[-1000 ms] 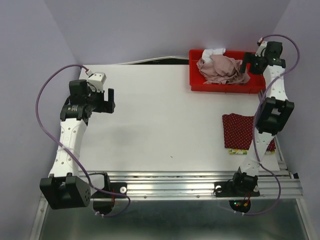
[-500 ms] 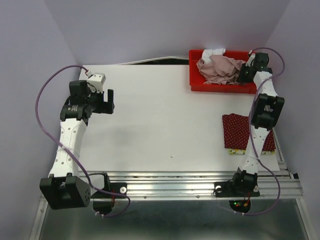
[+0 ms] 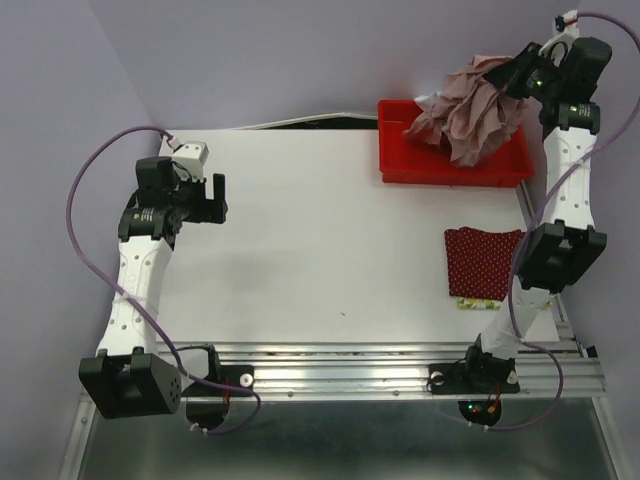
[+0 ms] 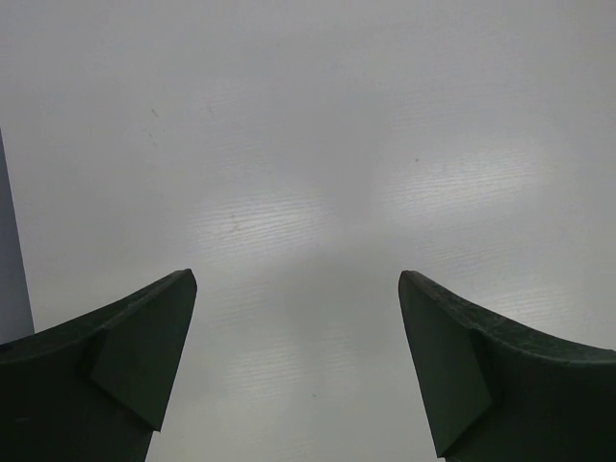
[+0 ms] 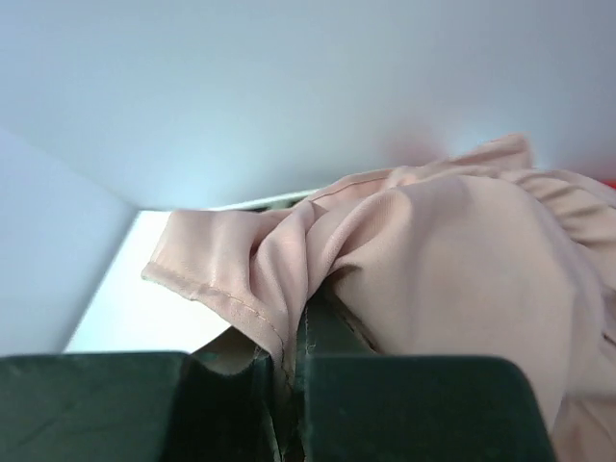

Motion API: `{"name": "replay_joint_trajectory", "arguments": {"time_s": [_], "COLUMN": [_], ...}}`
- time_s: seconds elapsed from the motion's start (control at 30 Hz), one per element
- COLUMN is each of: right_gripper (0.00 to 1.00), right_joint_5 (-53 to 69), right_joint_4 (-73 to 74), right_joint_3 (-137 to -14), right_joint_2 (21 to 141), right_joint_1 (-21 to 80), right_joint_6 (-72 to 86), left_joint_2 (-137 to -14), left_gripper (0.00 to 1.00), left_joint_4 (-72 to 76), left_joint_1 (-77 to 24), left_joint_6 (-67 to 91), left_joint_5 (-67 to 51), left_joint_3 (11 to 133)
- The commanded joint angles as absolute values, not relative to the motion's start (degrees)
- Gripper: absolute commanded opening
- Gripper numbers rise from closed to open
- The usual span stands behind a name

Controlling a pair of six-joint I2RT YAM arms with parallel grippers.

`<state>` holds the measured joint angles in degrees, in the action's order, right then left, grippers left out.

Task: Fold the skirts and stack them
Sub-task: Move the skirt to the center of the board

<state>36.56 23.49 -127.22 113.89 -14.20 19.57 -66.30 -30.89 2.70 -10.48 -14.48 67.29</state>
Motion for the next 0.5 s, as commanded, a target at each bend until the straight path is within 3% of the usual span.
{"name": "replay_joint_trajectory", "arguments": {"time_s": [0.0, 0.2, 0.4, 0.47], "right_gripper": [0.01, 0.01, 0.03, 0.28], "right_joint_5": [47.63, 42.82, 29.20, 26.56], "right_joint_4": [13.01, 20.99, 22.76, 22.67], "right_joint_3": [-125.77, -116.13, -88.19, -81.94], "right_joint_2": [107.24, 96.45, 89.39, 89.82], "right_joint_1": [-9.95, 6.39, 27.75, 35.31], "right_joint_6": [26.38, 5.50, -9.48, -12.90], "left_joint_2": [-65.48, -66.00, -67.32, -67.94], "left_gripper": [0.99, 0.99, 0.99, 0.99], "left_joint_4": [-29.09, -29.53, -30.67, -31.29], "left_joint_1": [2.81, 5.44, 11.16, 12.39], "left_joint_6": [-9.49, -7.74, -6.59, -7.47], "left_joint_5": [-13.71, -17.73, -26.80, -28.74], "left_joint_3": [71.45, 75.84, 78.57, 78.23]}}
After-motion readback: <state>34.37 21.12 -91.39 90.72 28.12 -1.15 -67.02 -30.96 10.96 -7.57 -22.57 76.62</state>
